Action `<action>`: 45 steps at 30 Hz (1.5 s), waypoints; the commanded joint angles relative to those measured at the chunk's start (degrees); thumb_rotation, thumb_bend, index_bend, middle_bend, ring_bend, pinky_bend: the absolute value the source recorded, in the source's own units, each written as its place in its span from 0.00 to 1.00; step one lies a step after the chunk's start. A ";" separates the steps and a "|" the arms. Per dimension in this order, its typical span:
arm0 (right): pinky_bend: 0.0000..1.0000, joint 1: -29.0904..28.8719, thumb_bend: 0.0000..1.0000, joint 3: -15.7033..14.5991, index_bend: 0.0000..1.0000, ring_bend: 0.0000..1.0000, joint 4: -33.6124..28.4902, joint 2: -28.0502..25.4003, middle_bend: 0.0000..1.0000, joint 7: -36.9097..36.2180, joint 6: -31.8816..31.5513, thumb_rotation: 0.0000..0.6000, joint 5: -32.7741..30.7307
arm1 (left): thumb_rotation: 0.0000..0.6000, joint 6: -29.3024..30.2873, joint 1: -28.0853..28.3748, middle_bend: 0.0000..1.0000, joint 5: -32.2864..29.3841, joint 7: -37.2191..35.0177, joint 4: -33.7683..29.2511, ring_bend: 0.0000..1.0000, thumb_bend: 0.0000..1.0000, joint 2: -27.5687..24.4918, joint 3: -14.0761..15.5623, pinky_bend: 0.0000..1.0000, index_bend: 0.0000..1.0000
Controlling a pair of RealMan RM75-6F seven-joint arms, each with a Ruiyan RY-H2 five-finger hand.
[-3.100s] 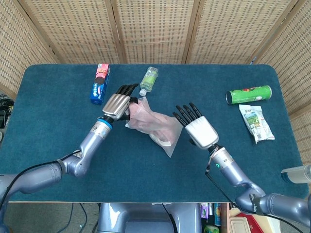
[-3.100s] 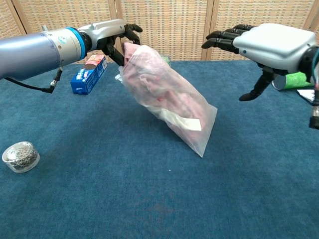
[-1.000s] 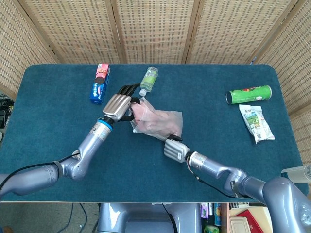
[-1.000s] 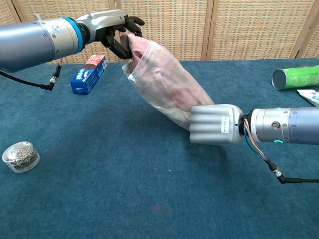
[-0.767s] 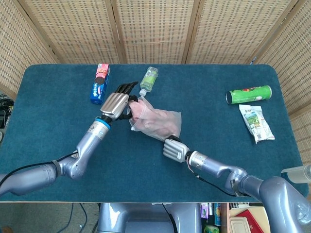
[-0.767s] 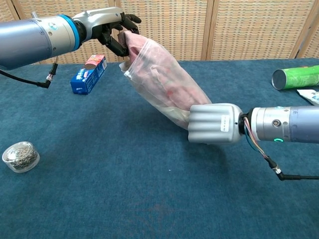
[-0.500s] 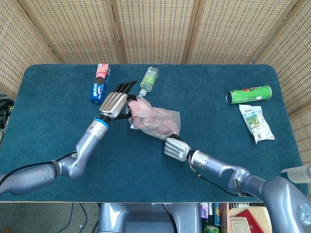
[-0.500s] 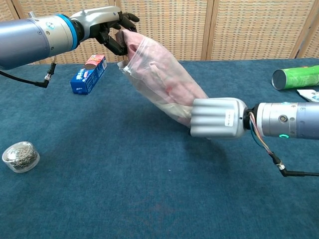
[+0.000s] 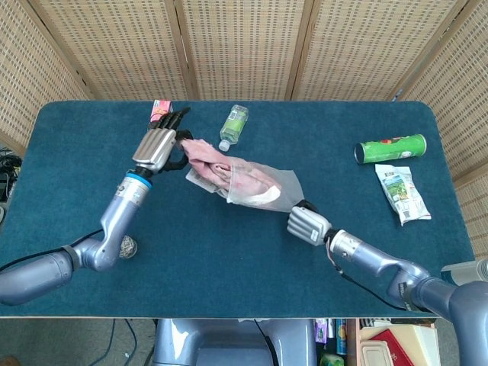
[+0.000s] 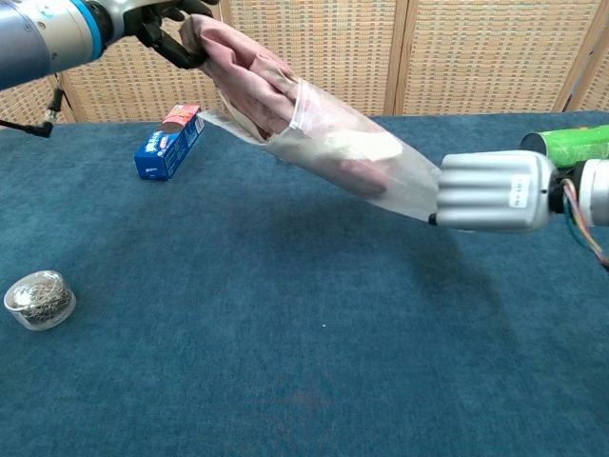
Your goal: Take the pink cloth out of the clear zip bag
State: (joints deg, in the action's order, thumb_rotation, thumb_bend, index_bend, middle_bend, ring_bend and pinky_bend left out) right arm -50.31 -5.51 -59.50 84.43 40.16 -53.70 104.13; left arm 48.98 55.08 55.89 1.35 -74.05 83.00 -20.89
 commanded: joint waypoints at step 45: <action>0.00 28.75 0.00 6.16 0.00 0.00 -22.39 -15.66 0.00 -18.49 -29.70 1.00 -14.66 | 1.00 26.58 -32.36 0.00 13.06 -4.72 -14.84 0.00 0.00 -23.98 10.53 0.00 0.00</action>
State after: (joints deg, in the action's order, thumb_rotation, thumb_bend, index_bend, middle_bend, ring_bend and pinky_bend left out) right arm -25.49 1.24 -79.26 69.85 26.86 -79.54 88.90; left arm 68.55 27.24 65.48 -5.41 -84.96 59.29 -13.28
